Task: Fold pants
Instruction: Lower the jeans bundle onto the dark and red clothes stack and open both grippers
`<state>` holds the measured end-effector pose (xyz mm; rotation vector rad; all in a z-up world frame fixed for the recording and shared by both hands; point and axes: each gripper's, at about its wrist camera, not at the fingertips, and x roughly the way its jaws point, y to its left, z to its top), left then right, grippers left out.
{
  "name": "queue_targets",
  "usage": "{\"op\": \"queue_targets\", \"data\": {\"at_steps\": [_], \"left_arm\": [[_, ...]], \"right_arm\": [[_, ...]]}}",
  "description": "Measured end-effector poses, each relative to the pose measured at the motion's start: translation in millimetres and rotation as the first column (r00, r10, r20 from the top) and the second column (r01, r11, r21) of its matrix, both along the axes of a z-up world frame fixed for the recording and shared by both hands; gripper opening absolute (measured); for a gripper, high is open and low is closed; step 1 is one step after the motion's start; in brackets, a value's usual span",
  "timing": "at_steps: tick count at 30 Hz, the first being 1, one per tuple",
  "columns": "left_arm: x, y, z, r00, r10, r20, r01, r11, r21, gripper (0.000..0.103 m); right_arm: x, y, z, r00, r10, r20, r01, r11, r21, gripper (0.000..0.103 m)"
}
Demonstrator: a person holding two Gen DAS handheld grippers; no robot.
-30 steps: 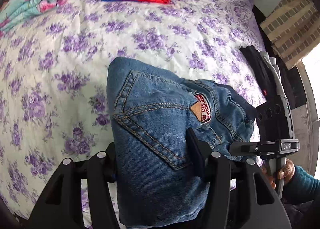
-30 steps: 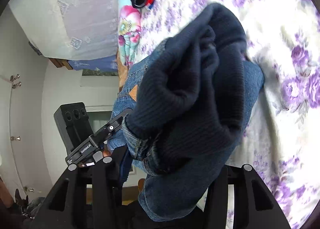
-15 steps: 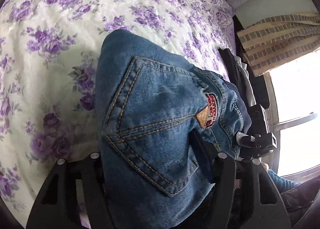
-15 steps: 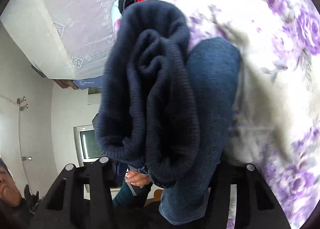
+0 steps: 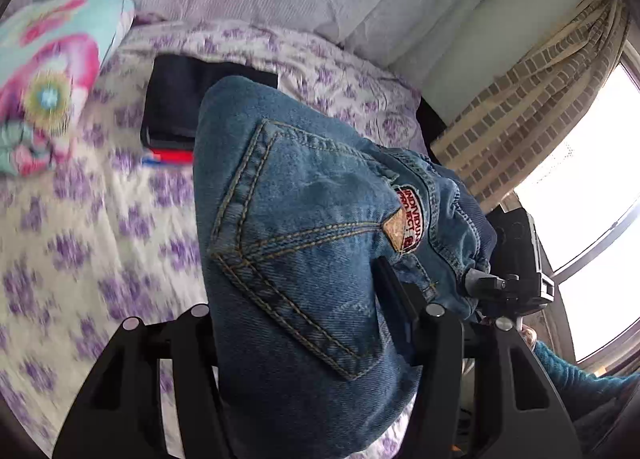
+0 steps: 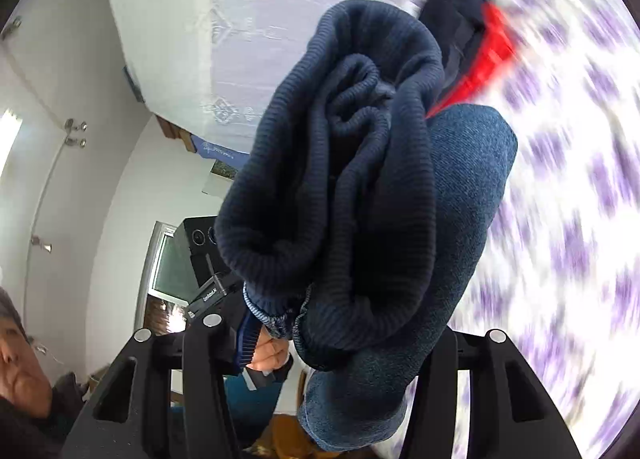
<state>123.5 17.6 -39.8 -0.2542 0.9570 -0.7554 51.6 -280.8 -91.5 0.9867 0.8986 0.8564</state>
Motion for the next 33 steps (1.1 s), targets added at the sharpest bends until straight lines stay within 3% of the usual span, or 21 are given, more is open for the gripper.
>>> {"op": "queue_targets", "data": {"at_steps": [6,10,14,21,23,24,26,33], "left_arm": [[122,-9,79,0.99,0.022,0.142,-0.03,0.998,0.05,0.056],[197,-11,87,0.988,0.046,0.15,-0.054,0.997,0.049,0.057],[255,-6,51,0.994,0.064,0.084,-0.067,0.997,0.024,0.058],[314,-24,-55,0.995,0.086,-0.051,-0.081,0.992,0.102,0.058],[325,-30,-88,0.989,0.097,-0.111,-0.083,0.988,0.13,0.062],[327,-33,-99,0.99,0.11,-0.093,-0.096,0.985,0.144,0.069],[326,-34,-107,0.991,0.126,-0.047,-0.119,0.983,0.139,0.076],[336,-28,-115,0.988,0.138,-0.072,-0.13,0.986,0.099,0.083]], "right_arm": [[139,5,74,0.989,0.003,0.148,0.007,0.998,-0.064,0.052],[226,20,90,0.985,-0.012,0.17,0.027,0.996,-0.091,0.052],[277,15,60,0.99,-0.02,0.143,0.036,0.993,-0.113,0.052],[333,7,-28,0.999,-0.051,0.006,0.051,0.979,-0.195,0.051],[341,3,-55,0.996,-0.081,-0.042,0.069,0.967,-0.246,0.051],[344,2,-64,0.995,-0.092,-0.044,0.076,0.959,-0.272,0.051],[346,-3,-76,0.994,-0.105,-0.042,0.091,0.964,-0.249,0.048],[342,-4,-77,0.996,-0.091,0.0,0.089,0.965,-0.245,0.052]]}}
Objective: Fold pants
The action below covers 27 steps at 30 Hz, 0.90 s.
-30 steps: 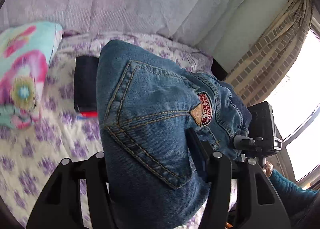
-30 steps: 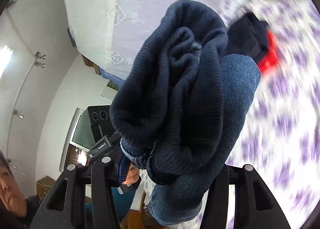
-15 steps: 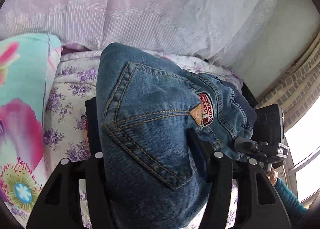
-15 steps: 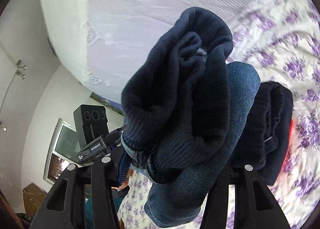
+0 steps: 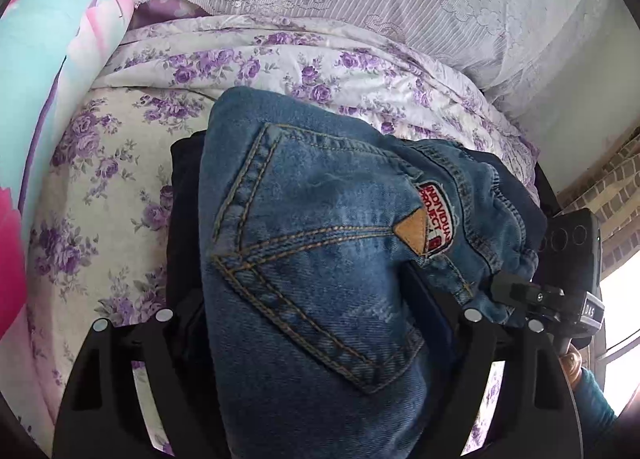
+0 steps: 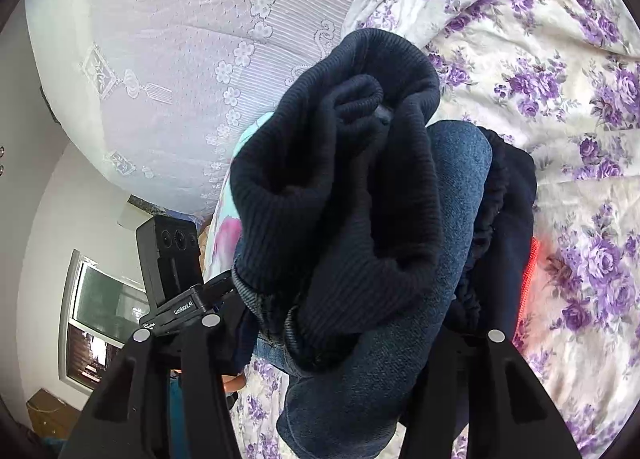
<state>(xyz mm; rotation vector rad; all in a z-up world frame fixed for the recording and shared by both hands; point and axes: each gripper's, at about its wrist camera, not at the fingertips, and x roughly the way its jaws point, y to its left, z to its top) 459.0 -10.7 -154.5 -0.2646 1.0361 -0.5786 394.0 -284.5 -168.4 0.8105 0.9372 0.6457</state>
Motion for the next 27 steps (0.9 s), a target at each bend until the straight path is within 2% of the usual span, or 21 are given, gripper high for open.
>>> {"op": "queue_targets", "data": {"at_steps": [3,4,6,8,10,12,14,16,17,19,21,22,24,26,27], "left_arm": [[-1,-3,6,0.999,0.016,-0.031,-0.015,1.0,0.024,0.085],[-2,-4,10,0.999,0.026,-0.045,-0.024,0.999,0.048,0.085],[-5,-7,25,0.997,0.056,-0.048,-0.049,0.99,0.131,0.084],[-15,-4,50,0.996,0.09,0.029,-0.094,0.967,0.235,0.084],[-30,2,81,0.984,0.129,0.122,-0.161,0.937,0.309,0.084],[-52,7,119,0.964,0.155,0.218,-0.223,0.914,0.339,0.084],[-83,6,161,0.931,0.154,0.33,-0.276,0.891,0.36,0.085],[-119,3,196,0.896,0.142,0.422,-0.306,0.884,0.352,0.098],[-140,0,211,0.87,0.146,0.471,-0.331,0.881,0.338,0.098],[-190,-8,233,0.822,0.129,0.555,-0.356,0.877,0.324,0.098],[-234,-19,242,0.806,0.109,0.582,-0.361,0.87,0.337,0.098],[-256,-24,243,0.801,0.108,0.589,-0.372,0.861,0.348,0.098],[-297,-30,237,0.793,0.117,0.598,-0.41,0.829,0.381,0.098],[-332,-35,227,0.81,0.114,0.576,-0.407,0.816,0.411,0.098],[-350,-36,220,0.821,0.118,0.558,-0.401,0.815,0.418,0.098]], "right_arm": [[-1,1,2,1.0,-0.002,-0.013,0.003,1.0,0.009,0.06],[-1,1,5,0.999,-0.003,-0.032,0.003,1.0,0.019,0.068],[-2,-5,6,0.995,-0.032,-0.091,0.034,0.999,0.024,0.075],[-10,-11,29,0.995,-0.042,-0.092,0.041,0.999,-0.012,0.075],[-27,-11,62,0.998,-0.038,-0.056,0.029,0.987,-0.158,0.076],[-52,-3,113,0.997,-0.014,0.07,0.036,0.945,-0.325,0.076],[-87,9,173,0.974,0.028,0.227,0.076,0.897,-0.435,0.083],[-127,18,229,0.93,0.025,0.367,0.184,0.832,-0.523,0.1],[-157,24,250,0.897,0.025,0.442,0.243,0.806,-0.539,0.1],[-203,30,280,0.826,0.0,0.563,0.354,0.778,-0.519,0.1],[-249,25,282,0.789,-0.09,0.608,0.445,0.766,-0.464,0.1],[-266,27,275,0.793,-0.107,0.6,0.445,0.774,-0.45,0.1],[-298,35,254,0.829,-0.111,0.548,0.42,0.77,-0.48,0.1],[-325,44,241,0.866,-0.132,0.482,0.418,0.721,-0.553,0.1],[-339,48,231,0.877,-0.141,0.459,0.412,0.712,-0.569,0.1]]}}
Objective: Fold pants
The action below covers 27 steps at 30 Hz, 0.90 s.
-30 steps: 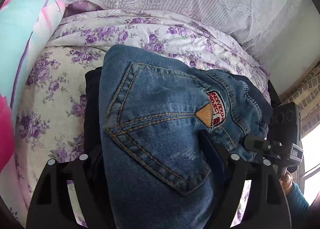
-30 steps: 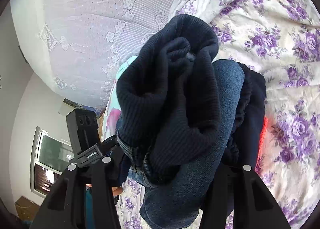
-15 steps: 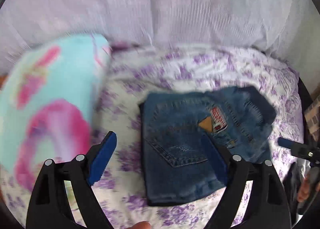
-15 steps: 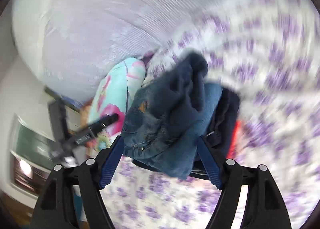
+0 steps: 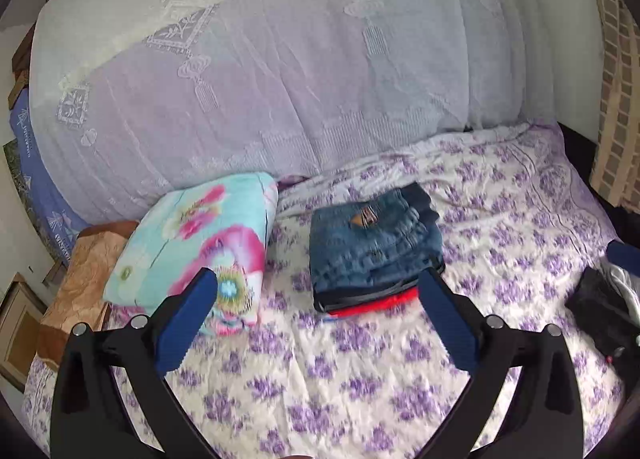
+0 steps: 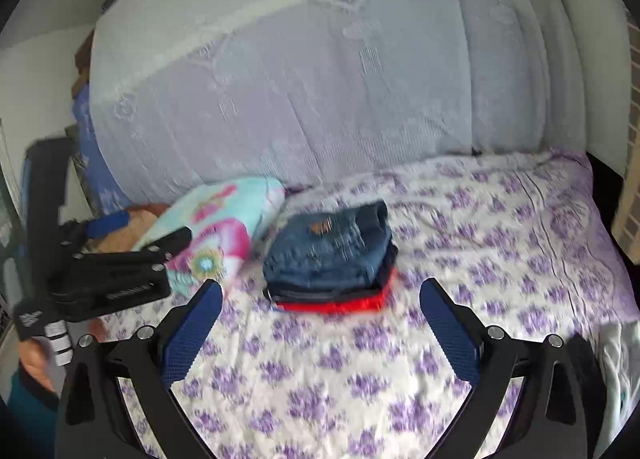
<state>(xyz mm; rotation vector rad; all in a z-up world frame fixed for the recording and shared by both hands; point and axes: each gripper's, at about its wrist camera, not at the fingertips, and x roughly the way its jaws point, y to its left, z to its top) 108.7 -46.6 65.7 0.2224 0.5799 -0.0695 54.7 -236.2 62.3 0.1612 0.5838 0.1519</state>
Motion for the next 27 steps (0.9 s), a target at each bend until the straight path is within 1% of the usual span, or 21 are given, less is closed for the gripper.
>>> {"op": "queue_targets", "data": {"at_steps": [2,5,8,10,11,14,16,23,27], "left_arm": [[-31,-2,-10,1.0,0.019,-0.021,-0.019,1.0,0.001,0.098],[-68,-6,-20,0.998,0.049,-0.043,-0.048,0.999,0.021,0.098],[-97,-5,-17,0.997,0.071,-0.02,-0.071,0.997,0.027,0.098],[-112,-7,-10,0.997,0.082,0.006,-0.082,0.996,0.025,0.098],[-116,-7,-7,0.996,0.084,0.016,-0.084,0.996,0.021,0.098],[-128,-8,3,0.994,0.098,0.039,-0.099,0.995,0.009,0.098],[-131,-10,6,0.994,0.103,0.043,-0.103,0.995,-0.004,0.098],[-132,-23,5,0.994,0.1,0.035,-0.1,0.995,-0.008,0.098],[-128,-28,2,0.996,0.08,0.027,-0.079,0.996,-0.027,0.098]], "right_arm": [[-24,4,-18,0.999,-0.013,-0.034,0.013,1.0,-0.01,0.1],[-47,10,-36,0.993,0.017,-0.119,-0.015,1.0,0.016,0.1],[-61,9,-35,0.986,0.057,-0.159,-0.046,0.996,0.074,0.1],[-71,11,-34,0.986,0.093,-0.135,-0.078,0.991,0.111,0.1],[-78,11,-29,0.989,0.096,-0.113,-0.084,0.991,0.109,0.1],[-90,16,-19,0.995,0.08,-0.066,-0.078,0.996,0.038,0.1],[-96,18,-16,0.995,0.087,-0.05,-0.086,0.996,0.016,0.1],[-104,15,-17,0.995,0.088,-0.039,-0.088,0.996,0.003,0.1],[-104,10,-19,0.995,0.084,-0.052,-0.083,0.996,0.02,0.1]]}}
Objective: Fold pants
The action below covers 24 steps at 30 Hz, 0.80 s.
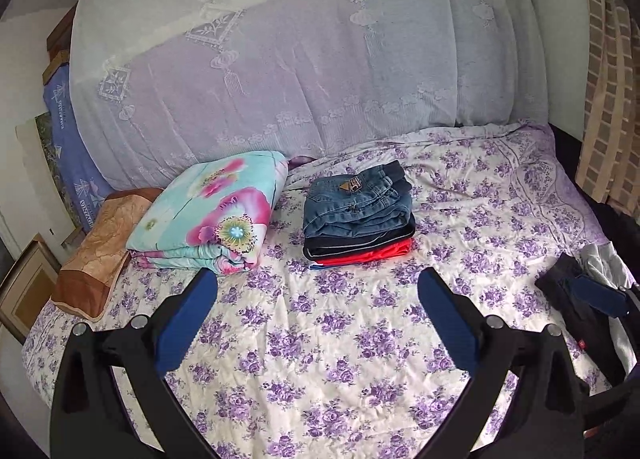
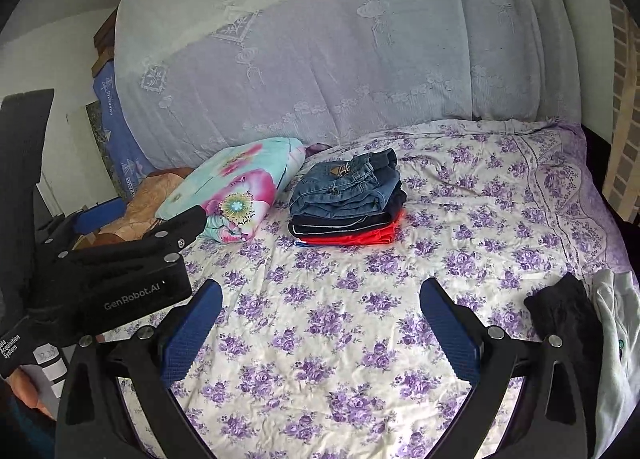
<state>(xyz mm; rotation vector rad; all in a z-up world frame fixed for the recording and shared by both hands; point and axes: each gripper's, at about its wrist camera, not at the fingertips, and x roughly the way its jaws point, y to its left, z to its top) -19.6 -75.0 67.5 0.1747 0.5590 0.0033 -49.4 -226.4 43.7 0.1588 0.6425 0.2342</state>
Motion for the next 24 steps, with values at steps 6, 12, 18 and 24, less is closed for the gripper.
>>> {"op": "queue_targets", "data": {"at_steps": [6,12,18,24], "left_arm": [[4,-2,3,0.999,0.035,0.042,-0.035,0.999,-0.008,0.097],[12,-6,-1,0.999,0.035,0.022,-0.035,0.999,0.011,0.097],[20,-6,-2,0.999,0.044,0.014,-0.044,0.999,0.014,0.097],[28,-9,-3,0.998,0.066,-0.007,-0.065,0.997,0.035,0.097]], "right_arm": [[3,-1,-4,1.0,0.002,-0.024,-0.002,1.0,0.005,0.1],[7,0,-5,1.0,0.008,-0.026,-0.007,1.0,0.01,0.1],[12,0,-9,0.999,0.009,-0.041,-0.008,1.0,0.021,0.1],[15,0,-10,0.999,0.008,-0.037,-0.007,1.0,0.022,0.1]]}}
